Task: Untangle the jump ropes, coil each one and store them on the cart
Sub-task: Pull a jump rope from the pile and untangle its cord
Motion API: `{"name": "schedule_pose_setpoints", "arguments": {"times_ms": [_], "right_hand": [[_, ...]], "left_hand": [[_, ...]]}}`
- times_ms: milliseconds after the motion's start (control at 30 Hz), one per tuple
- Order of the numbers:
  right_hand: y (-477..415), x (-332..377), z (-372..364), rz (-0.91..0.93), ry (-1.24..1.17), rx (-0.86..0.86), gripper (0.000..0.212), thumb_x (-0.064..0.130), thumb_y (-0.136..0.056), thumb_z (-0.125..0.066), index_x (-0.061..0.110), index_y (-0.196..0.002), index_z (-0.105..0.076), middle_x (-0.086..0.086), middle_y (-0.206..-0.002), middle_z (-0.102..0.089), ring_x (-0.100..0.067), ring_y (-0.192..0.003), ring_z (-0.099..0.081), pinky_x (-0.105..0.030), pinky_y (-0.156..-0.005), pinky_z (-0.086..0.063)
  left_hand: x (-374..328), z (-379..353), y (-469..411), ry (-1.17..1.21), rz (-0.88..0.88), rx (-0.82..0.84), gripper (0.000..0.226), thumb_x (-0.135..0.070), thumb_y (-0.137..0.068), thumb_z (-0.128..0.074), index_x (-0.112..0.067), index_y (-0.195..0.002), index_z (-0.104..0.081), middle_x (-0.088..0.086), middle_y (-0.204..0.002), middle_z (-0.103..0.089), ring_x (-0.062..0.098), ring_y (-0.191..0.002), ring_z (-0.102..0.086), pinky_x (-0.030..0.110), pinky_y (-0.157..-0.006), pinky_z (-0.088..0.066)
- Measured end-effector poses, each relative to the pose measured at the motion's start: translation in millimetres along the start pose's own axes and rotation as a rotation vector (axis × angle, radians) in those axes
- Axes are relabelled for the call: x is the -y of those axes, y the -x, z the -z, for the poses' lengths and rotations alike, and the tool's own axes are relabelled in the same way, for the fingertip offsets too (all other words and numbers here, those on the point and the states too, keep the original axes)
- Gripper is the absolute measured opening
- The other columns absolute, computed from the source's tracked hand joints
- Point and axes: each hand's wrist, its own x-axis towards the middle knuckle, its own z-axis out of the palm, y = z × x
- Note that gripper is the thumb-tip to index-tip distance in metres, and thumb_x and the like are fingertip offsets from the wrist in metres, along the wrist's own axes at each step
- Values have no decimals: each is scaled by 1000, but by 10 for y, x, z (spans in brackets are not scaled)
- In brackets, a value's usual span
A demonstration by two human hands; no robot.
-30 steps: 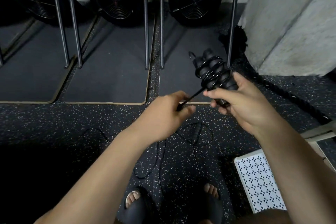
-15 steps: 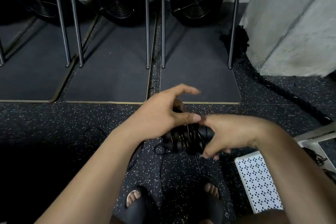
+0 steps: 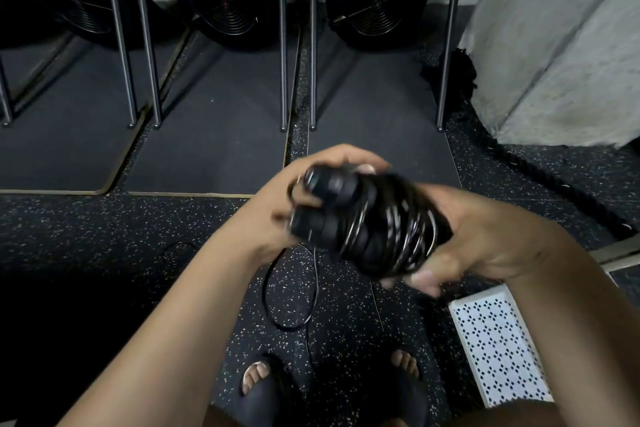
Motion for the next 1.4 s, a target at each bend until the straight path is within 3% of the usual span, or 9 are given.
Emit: {"name": "schedule_pose_setpoints", "arguments": {"times_ms": [67, 200, 367, 533, 733, 1000, 1133, 1300, 1400], "right_hand": [[-15, 9, 34, 123, -45, -93, 47, -1, -82, -71, 15, -125, -69, -17, -99, -71, -12, -61, -61, -24, -45, -42], [-52, -28, 126, 310, -338, -340, 37, 3, -80, -77, 9, -116, -70, -13, -103, -69, -10, -65, -58, -18, -49, -40], [-132, -103, 167, 187, -341, -737, 27, 5, -82, -73, 6, -108, -68, -15, -106, -76, -14, -69, -59, -18, -44, -38], [-143, -126, 190, 56, -194, -847, 50, 7, -81, -80, -3, -126, -62, -21, -116, -77, -16, -71, -64, -19, -40, -30], [-281, -173, 146, -36, 75, -1037, 45, 6, -86, -84, 8, -122, -56, -13, -109, -79, -18, -67, -67, -26, -42, -35], [-377, -162, 9, -9, 406, -1232, 41, 16, -86, -82, 21, -110, -49, -3, -85, -77, -17, -66, -72, -39, -60, -49], [-455, -233, -170, -71, 741, -1249, 43, 15, -94, -76, 21, -113, -38, 12, -95, -59, -22, -86, -65, -39, -73, -51], [-539, -246, -298, -58, 1022, -1189, 42, 1, -93, -62, 21, -111, -30, -5, -118, -49, -37, -84, -62, -48, -65, -47], [-626, -279, -413, -55, 1115, -1069, 45, 5, -90, -66, 21, -112, -30, 1, -119, -35, -32, -81, -62, -41, -63, -44]], "left_hand": [[59, -39, -30, -88, 11, -179, 18, -17, -100, -65, -3, -90, -65, 17, -71, -57, 14, -67, -55, 26, -63, -47], [66, -124, -91, -222, 37, -228, 31, -43, -109, -54, -20, -102, -73, 12, -66, -31, 22, -57, -28, 30, -51, -22], [122, -166, -135, -507, 92, -234, 30, -46, -111, -51, -30, -103, -76, -8, -53, -40, 13, -51, -37, 31, -50, -31], [140, -161, -154, -568, 98, -287, 32, -46, -111, -53, -29, -98, -77, -5, -55, -44, 11, -49, -39, 25, -47, -32], [147, -184, -175, -658, 87, -315, 34, -46, -110, -54, -28, -94, -77, 2, -60, -57, 15, -52, -50, 21, -48, -35], [97, -160, -155, -611, 109, -407, 33, -40, -110, -56, -25, -91, -78, -5, -55, -49, 7, -48, -47, 18, -47, -32], [144, -212, -162, -623, 131, -382, 43, -59, -106, -53, -24, -91, -75, -4, -60, -59, 5, -52, -54, 19, -49, -34], [139, -305, -186, -609, 135, -386, 81, -90, -80, -41, -16, -90, -71, 3, -78, -73, 17, -75, -69, 29, -67, -50], [124, -275, -169, -520, 190, -455, 79, -91, -80, -43, -18, -83, -73, -8, -70, -73, 0, -63, -64, 22, -58, -48]]}}
